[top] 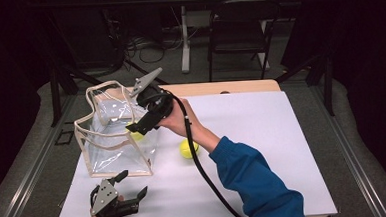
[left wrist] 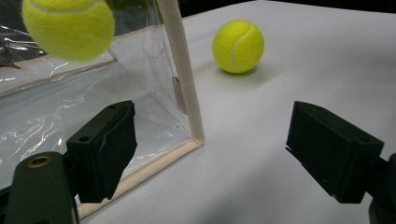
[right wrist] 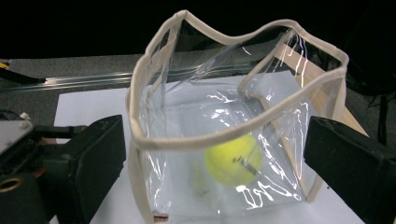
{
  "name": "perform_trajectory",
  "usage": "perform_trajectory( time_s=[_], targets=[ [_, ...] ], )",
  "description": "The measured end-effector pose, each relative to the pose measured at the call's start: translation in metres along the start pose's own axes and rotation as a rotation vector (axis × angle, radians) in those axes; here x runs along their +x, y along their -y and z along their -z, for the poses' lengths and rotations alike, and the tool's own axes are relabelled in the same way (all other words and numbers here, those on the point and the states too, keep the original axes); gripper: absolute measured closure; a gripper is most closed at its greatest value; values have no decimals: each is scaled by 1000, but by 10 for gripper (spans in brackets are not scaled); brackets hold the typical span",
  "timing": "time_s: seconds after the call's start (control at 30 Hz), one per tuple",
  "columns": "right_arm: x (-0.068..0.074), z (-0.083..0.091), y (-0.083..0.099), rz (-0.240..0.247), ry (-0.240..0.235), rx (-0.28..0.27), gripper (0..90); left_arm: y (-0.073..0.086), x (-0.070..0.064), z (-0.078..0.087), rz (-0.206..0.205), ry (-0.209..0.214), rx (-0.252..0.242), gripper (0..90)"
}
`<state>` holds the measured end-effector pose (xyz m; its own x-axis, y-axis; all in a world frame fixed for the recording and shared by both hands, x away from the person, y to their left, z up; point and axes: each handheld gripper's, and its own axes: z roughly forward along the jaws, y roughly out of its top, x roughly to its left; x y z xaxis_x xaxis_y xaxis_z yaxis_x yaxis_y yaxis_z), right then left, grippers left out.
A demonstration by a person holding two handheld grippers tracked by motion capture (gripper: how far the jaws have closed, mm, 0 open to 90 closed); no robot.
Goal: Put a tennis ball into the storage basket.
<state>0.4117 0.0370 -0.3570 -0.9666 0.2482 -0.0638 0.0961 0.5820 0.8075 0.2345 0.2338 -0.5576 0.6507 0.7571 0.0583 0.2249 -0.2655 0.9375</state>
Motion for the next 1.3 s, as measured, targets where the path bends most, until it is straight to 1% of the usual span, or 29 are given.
perform_trajectory(
  time_s=[0.13,0.2,0.3,0.37,0.43,0.53,0.57,0.67,0.73,0.77,0.8,0.83,0.9,0.93,0.97,1.0,1.03,1.13,1.17,1.2,1.23,1.3],
  targets=[
    [-1,9,13,-10,14,0,40,0,0,0,1,-1,-1,160],
    [-1,12,16,-11,15,2,35,0,0,0,1,-2,2,160],
    [-1,21,29,-18,39,8,24,0,0,0,0,-4,1,160],
    [-1,23,31,-16,40,8,24,0,0,0,-1,-3,3,160],
    [-1,27,38,-20,54,10,21,0,-1,-1,1,-6,1,160],
    [-1,32,46,-24,60,15,20,0,-1,-1,-1,-8,1,160],
    [-1,35,55,-27,64,13,20,0,-1,-1,0,-6,3,160],
    [-2,38,66,-30,75,21,12,0,-1,-1,-3,-6,4,160],
    [-4,38,73,-42,76,28,4,0,-1,-1,-6,-6,6,160],
    [-4,38,73,-42,76,28,4,0,-1,-1,-5,-5,4,160],
    [-5,40,80,-54,77,30,1,0,-1,0,-3,-3,0,160],
    [-6,41,84,-58,76,34,0,0,-1,0,-3,-3,0,160],
    [-6,42,87,-59,82,35,0,0,-1,0,-1,-4,0,160],
    [-7,43,94,-69,84,34,0,0,-1,0,0,-5,0,160],
    [-7,43,94,-69,84,34,0,0,-1,-1,0,-6,0,160],
    [-8,44,102,-83,84,35,0,0,-1,-1,1,-5,3,160],
    [-8,44,106,-86,87,36,0,0,-1,-1,-7,-6,8,160],
    [-7,45,114,-92,90,46,0,0,-2,-1,-6,-10,5,160],
    [-7,47,118,-95,98,49,0,0,-2,-2,-7,-15,7,159],
    [-5,50,125,-88,111,61,0,0,-2,-3,-5,-15,10,160],
    [-5,50,125,-88,111,61,0,0,-2,-2,-7,-16,15,160],
    [-3,55,133,-96,113,54,0,0,-2,-1,-9,-16,1,159]
  ],
)
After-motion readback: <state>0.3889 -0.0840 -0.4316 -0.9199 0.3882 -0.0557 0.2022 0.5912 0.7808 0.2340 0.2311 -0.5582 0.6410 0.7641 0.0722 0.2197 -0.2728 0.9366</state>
